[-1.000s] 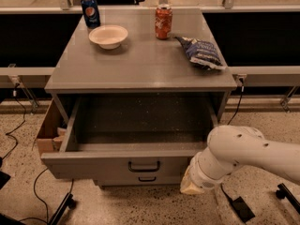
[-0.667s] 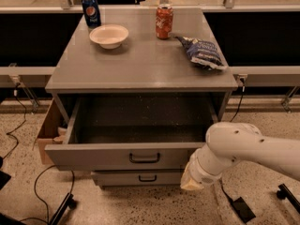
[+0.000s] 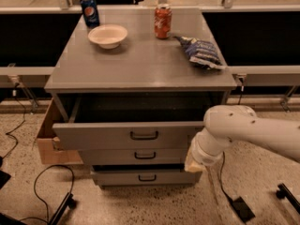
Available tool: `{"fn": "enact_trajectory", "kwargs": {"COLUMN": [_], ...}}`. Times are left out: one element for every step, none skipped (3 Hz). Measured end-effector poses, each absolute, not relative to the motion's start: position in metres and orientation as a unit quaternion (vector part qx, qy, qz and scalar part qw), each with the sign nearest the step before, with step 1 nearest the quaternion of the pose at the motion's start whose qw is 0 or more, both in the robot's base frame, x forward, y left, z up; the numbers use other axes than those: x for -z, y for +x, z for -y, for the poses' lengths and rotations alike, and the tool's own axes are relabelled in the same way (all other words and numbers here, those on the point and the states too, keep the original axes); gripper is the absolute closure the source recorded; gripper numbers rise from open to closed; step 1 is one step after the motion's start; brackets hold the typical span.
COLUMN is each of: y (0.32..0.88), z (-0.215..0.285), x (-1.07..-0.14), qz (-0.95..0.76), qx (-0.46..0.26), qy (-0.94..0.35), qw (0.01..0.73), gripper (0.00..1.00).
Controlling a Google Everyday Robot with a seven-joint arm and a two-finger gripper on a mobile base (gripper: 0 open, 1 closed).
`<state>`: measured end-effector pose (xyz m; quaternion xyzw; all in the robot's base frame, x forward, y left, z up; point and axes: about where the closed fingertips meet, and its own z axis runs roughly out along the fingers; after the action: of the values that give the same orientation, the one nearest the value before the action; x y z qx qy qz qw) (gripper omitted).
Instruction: Close top drawer
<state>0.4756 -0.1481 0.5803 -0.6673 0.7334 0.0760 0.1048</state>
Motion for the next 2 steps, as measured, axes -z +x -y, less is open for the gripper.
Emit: {"fn": "enact_trajectory", "kwargs": {"y": [0.511,0.564], "z": [0.16,0.183], "x": [-0.586,-0.602], "qz": [-0.732,-0.733], "qx": [-0.058,-0.027], "qy": [-0.67,-0.671], "qw": [0.104,0.111], "gripper": [1.0,1.0]}}
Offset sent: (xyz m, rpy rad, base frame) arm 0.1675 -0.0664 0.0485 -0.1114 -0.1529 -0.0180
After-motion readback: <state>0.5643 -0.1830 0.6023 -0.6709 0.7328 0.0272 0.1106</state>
